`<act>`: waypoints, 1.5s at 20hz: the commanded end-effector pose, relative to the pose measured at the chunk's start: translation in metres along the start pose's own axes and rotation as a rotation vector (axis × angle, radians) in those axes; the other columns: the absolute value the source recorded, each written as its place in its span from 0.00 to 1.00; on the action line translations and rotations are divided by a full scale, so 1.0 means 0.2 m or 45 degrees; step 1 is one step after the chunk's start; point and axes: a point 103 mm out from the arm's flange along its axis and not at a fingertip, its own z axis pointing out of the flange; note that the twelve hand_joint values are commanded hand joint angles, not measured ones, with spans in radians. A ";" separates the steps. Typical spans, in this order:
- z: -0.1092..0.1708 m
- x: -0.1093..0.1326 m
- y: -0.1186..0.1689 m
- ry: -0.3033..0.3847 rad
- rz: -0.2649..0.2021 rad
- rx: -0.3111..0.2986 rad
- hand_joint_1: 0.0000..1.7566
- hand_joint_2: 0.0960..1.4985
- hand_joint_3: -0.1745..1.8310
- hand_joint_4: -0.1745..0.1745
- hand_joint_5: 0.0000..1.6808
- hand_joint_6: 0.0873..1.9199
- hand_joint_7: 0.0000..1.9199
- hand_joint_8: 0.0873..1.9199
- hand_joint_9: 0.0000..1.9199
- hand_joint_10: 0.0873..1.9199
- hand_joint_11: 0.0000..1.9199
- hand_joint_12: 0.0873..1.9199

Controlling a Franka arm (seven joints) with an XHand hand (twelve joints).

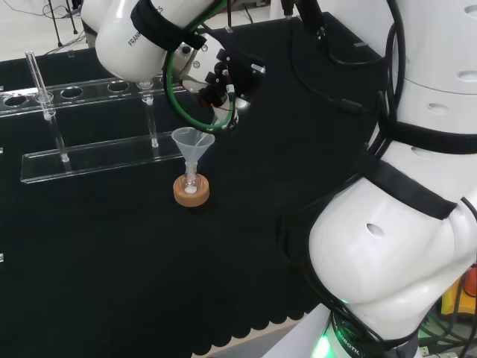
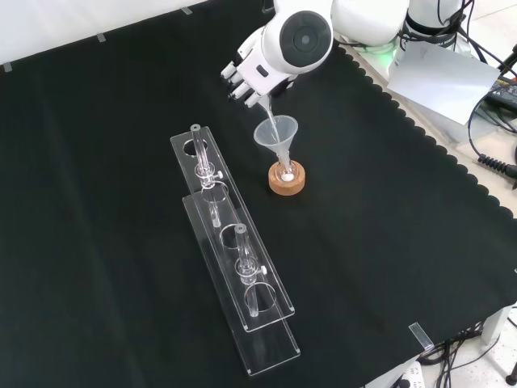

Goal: Pour all the NaCl from the weighing funnel into the round-bottom flask.

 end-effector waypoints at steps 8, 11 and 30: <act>-0.02 0.01 0.00 -0.028 0.000 0.001 0.63 0.37 0.50 1.00 0.69 0.47 0.43 0.27 0.60 0.07 0.49 0.48; -0.02 0.00 0.00 -0.041 0.004 0.004 0.63 0.37 0.50 1.00 0.69 0.47 0.43 0.27 0.60 0.07 0.49 0.48; -0.06 0.00 -0.01 -0.133 0.012 0.002 0.63 0.37 0.50 1.00 0.69 0.47 0.43 0.27 0.60 0.07 0.49 0.48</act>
